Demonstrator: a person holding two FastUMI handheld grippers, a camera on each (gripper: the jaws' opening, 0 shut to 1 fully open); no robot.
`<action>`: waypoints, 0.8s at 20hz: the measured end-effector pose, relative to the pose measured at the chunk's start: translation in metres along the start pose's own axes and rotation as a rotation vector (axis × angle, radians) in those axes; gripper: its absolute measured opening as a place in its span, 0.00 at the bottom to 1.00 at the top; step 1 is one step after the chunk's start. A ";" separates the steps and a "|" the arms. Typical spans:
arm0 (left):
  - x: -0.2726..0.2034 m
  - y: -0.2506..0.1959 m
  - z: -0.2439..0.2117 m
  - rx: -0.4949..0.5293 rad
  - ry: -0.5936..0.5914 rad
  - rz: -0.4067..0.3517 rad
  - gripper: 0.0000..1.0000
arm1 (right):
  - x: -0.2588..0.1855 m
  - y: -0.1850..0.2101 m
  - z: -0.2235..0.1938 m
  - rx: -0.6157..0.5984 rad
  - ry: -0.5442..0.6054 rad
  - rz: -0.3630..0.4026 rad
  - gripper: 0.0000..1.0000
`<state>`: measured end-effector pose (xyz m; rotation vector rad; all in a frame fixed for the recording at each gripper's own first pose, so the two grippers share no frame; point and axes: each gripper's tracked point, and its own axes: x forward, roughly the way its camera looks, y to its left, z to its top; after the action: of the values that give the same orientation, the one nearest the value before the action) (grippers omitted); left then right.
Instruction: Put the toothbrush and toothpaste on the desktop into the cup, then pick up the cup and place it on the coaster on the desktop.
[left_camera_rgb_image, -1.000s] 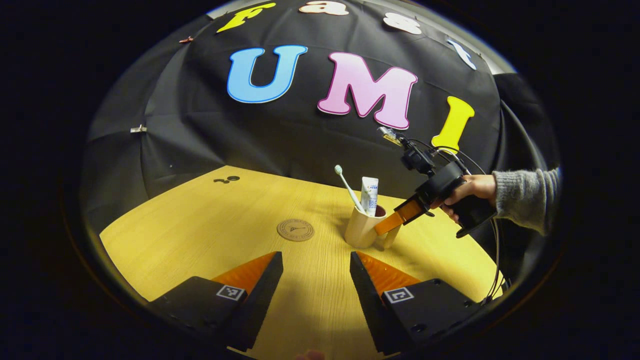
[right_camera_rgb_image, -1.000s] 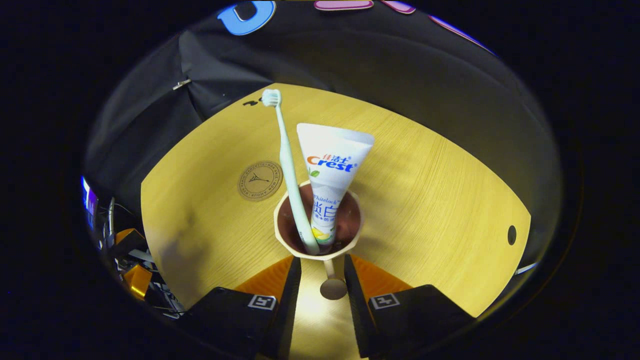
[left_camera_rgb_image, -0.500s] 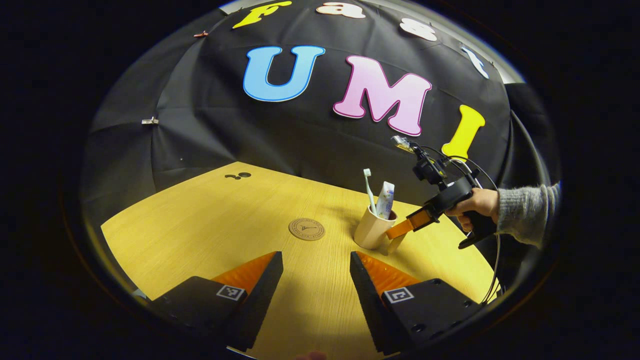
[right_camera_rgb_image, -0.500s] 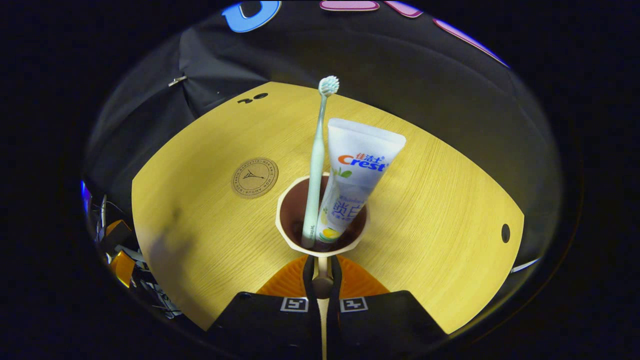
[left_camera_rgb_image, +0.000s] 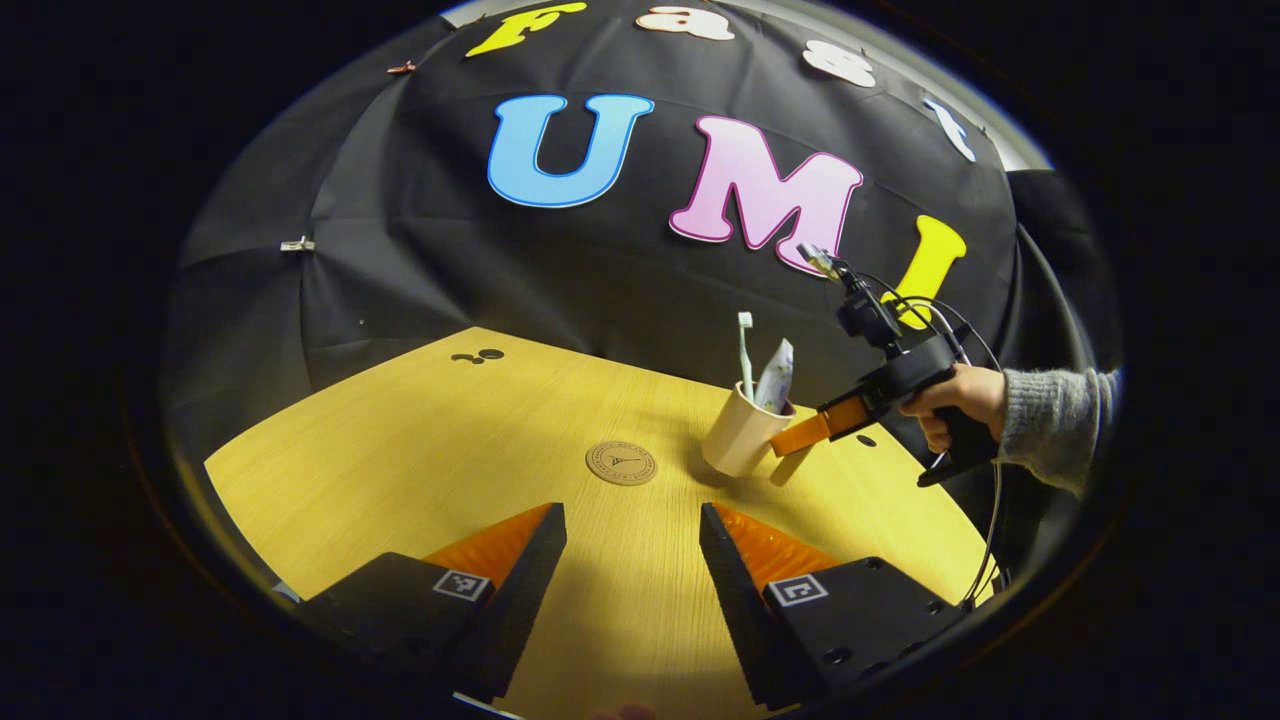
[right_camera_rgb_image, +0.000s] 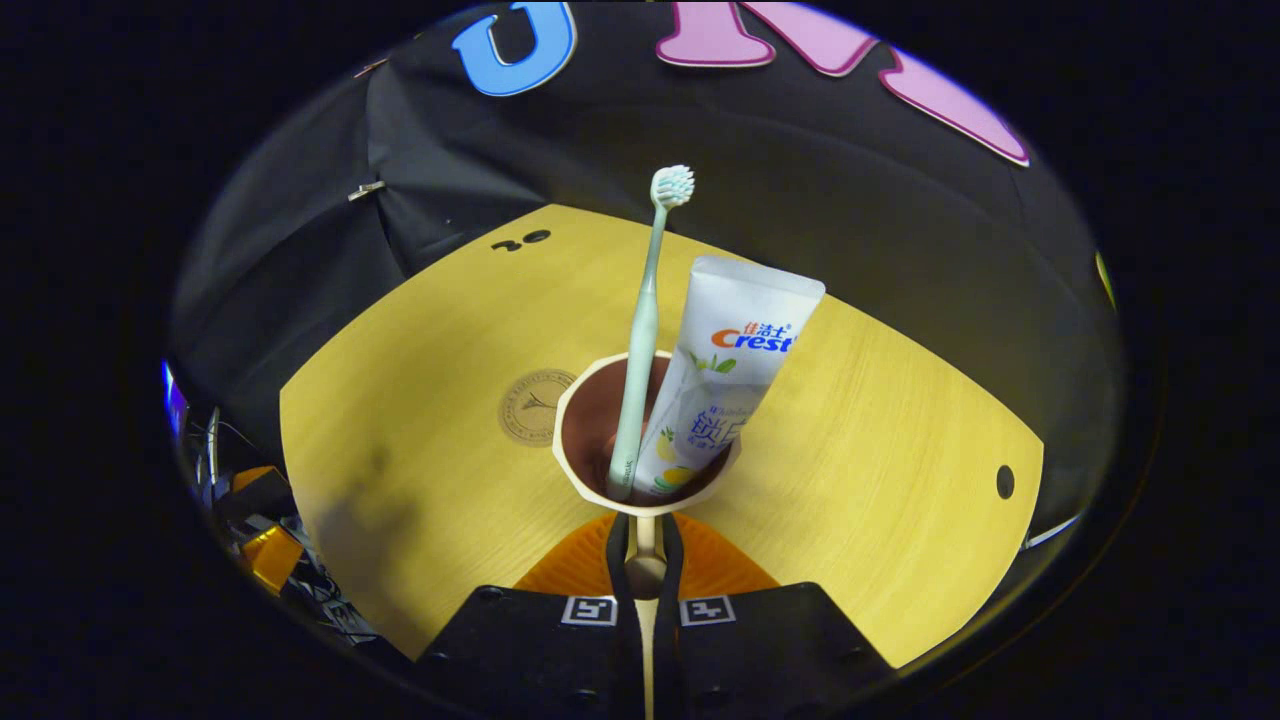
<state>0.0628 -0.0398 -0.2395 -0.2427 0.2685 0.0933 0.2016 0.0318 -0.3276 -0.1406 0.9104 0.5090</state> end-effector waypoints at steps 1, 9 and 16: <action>-0.002 0.002 0.003 0.004 -0.003 -0.002 0.86 | 0.004 0.009 0.009 -0.005 -0.010 0.008 0.08; -0.015 0.034 0.010 -0.027 -0.005 0.000 0.86 | 0.051 0.071 0.039 -0.063 0.025 0.054 0.08; -0.012 0.066 0.007 -0.071 0.011 0.017 0.86 | 0.086 0.091 0.035 -0.091 0.094 0.040 0.08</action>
<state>0.0445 0.0248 -0.2449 -0.3115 0.2787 0.1187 0.2267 0.1536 -0.3649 -0.2307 0.9840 0.5847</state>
